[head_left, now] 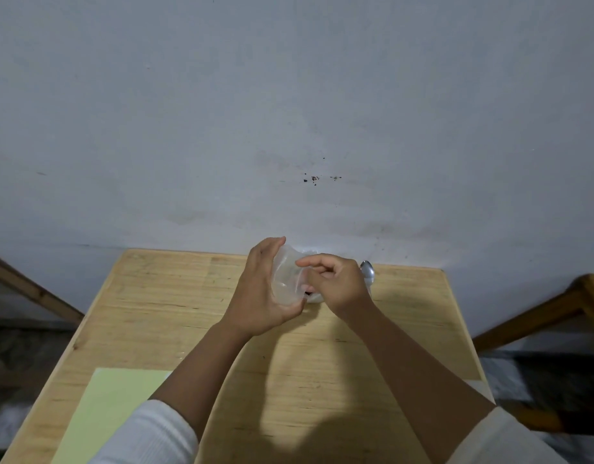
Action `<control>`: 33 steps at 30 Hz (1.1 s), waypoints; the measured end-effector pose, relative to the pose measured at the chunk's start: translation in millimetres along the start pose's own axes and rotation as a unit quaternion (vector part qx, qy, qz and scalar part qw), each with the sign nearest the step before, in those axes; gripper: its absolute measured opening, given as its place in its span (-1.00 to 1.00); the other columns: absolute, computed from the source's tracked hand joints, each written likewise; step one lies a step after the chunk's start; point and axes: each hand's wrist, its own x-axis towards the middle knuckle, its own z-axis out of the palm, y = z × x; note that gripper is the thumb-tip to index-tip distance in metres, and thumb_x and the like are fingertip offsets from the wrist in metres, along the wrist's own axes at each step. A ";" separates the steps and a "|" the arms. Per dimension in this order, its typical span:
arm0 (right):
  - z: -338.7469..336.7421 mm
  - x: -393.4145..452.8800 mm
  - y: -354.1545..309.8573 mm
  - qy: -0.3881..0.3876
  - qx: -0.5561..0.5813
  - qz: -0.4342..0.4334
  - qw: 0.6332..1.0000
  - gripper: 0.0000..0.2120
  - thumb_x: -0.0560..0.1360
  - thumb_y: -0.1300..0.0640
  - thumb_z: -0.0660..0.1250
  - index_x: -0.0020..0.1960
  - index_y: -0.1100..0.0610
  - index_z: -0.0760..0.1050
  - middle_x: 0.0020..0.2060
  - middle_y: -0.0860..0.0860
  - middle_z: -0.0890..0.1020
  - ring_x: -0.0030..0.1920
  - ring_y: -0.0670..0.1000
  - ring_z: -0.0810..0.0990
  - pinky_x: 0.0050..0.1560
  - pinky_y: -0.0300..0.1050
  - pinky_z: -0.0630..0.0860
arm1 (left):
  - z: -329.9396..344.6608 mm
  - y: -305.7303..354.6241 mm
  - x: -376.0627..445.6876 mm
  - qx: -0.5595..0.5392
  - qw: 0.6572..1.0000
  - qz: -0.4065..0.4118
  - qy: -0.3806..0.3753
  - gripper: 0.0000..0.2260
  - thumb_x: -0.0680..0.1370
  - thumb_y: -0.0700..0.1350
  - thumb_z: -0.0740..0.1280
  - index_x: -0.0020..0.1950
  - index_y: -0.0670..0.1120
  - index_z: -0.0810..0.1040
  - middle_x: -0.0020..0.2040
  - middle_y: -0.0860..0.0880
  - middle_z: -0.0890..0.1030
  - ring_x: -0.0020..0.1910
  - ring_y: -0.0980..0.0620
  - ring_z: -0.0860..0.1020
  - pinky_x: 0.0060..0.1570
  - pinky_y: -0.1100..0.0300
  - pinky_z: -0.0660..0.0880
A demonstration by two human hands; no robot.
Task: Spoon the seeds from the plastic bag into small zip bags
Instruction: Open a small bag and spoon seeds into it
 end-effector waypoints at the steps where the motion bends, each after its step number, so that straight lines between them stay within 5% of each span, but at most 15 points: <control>1: -0.3 -1.0 0.4 -0.011 0.024 0.001 1.000 -0.74 0.48 0.34 0.29 -0.12 0.02 0.64 -0.32 0.07 0.63 -0.23 0.02 0.65 -0.09 -0.08 0.62 | 0.9 -3.1 -1.2 0.005 1.000 0.002 -0.005 -0.13 0.26 0.11 0.45 0.47 -0.12 0.18 0.39 -0.01 0.27 0.37 0.19 0.22 0.28 0.51 0.14; 5: -10.2 -0.7 13.6 0.025 0.096 0.032 0.995 -0.84 0.51 0.31 0.30 -0.09 0.10 0.61 -0.23 0.12 0.65 -0.17 0.02 0.68 -0.13 -0.17 0.61 | 5.8 -13.3 -10.1 -0.003 0.999 -0.050 0.021 -0.14 0.29 -0.04 0.53 0.48 -0.10 0.18 0.36 0.09 0.29 0.33 0.21 0.23 0.24 0.57 0.09; 10: -55.1 3.1 80.6 0.206 -0.219 0.138 0.944 -0.81 0.51 0.13 0.28 0.04 0.13 0.63 -0.08 0.09 0.67 -0.09 0.03 0.58 -0.20 -0.25 0.33 | 18.2 -20.2 -23.4 -0.025 0.991 -0.123 0.045 -0.10 0.31 -0.06 0.56 0.51 -0.10 0.11 0.36 0.09 0.25 0.32 0.23 0.19 0.29 0.29 0.16; 14: -76.3 0.9 114.9 0.212 -0.232 0.172 0.934 -0.79 0.50 0.12 0.29 0.09 0.12 0.61 -0.04 0.04 0.62 -0.08 -0.04 0.51 -0.11 -0.29 0.29 | 32.7 -21.2 -29.3 -0.024 0.985 -0.159 0.058 -0.10 0.31 -0.08 0.56 0.51 -0.12 0.12 0.37 -0.09 0.32 0.31 0.11 0.28 0.26 0.23 0.23; 19: -77.2 6.3 148.1 0.181 -0.338 0.130 0.914 -0.86 0.45 0.22 0.28 -0.25 0.17 0.57 -0.28 0.05 0.57 -0.21 0.08 0.53 -0.31 -0.19 0.28 | 49.5 -18.6 -29.3 -0.023 0.982 -0.177 0.061 -0.09 0.33 -0.06 0.54 0.53 -0.11 0.08 0.37 -0.09 0.31 0.27 0.16 0.25 0.25 0.22 0.25; 23: -74.9 3.9 154.8 0.199 -0.332 0.109 0.916 -0.77 0.44 0.34 0.28 0.02 0.18 0.64 -0.17 0.12 0.64 -0.10 0.10 0.55 -0.12 -0.22 0.33 | 54.7 -18.9 -28.2 -0.016 0.983 -0.177 0.055 -0.08 0.32 -0.06 0.54 0.53 -0.12 0.07 0.36 -0.08 0.31 0.26 0.17 0.25 0.24 0.24 0.25; 30: -73.1 4.1 152.1 0.165 -0.347 0.131 0.914 -0.69 0.51 0.32 0.20 0.17 0.12 0.56 0.00 0.15 0.54 -0.02 0.11 0.53 -0.03 -0.13 0.46 | 55.8 -21.6 -32.9 -0.008 0.982 -0.183 0.039 -0.07 0.32 -0.05 0.55 0.53 -0.11 0.06 0.38 -0.09 0.30 0.26 0.18 0.24 0.22 0.21 0.27; 33: -80.4 1.5 146.9 0.137 -0.319 0.150 0.926 -0.73 0.54 0.29 0.19 0.17 0.14 0.56 0.06 0.12 0.48 0.02 0.06 0.51 0.03 -0.24 0.37 | 54.3 -20.5 -35.0 -0.014 0.983 -0.181 0.036 -0.06 0.32 -0.05 0.54 0.53 -0.11 0.05 0.37 -0.08 0.30 0.26 0.18 0.24 0.20 0.23 0.26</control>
